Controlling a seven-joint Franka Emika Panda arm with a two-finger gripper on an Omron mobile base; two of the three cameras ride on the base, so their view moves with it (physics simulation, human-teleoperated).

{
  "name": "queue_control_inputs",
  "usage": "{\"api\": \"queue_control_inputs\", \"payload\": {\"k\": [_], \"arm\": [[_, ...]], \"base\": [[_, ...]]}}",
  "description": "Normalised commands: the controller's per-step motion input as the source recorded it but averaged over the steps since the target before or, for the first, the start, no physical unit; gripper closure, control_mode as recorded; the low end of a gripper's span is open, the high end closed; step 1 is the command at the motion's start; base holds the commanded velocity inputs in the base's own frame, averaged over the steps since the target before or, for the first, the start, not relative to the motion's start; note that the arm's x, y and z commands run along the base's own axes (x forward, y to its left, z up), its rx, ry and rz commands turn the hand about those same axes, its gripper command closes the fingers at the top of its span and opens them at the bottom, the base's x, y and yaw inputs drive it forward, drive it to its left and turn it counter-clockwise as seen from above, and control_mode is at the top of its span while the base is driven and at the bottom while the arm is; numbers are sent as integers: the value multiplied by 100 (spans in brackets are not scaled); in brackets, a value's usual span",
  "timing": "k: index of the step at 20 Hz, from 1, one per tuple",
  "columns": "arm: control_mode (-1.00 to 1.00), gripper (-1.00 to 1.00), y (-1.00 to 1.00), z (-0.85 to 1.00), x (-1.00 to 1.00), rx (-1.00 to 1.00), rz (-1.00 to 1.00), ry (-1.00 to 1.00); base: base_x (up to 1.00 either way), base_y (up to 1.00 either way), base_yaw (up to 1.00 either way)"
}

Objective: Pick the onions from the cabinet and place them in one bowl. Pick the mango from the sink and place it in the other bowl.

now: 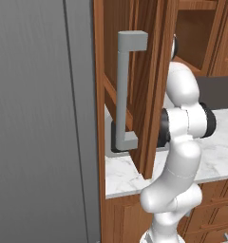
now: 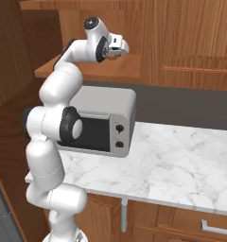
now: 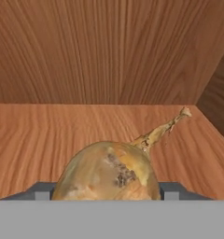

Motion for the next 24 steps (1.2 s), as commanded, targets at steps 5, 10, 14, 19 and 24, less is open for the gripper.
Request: {"api": "queue_control_inputs", "payload": {"k": [5, 10, 14, 19, 24], "arm": [[-100, 100, 4, 0, -28, 2, -6, -22], [-100, 100, 0, 3, -36, 7, -1, -8], [-100, 100, 3, 17, -67, 3, -1, -14], [-100, 100, 1, 25, -67, 1, 0, -4], [-100, 100, 4, 26, -79, 0, 0, 0]], "base": [[0, 0, 0], [0, 0, 0], [0, 0, 0], [0, 0, 0], [0, 0, 0]]}}
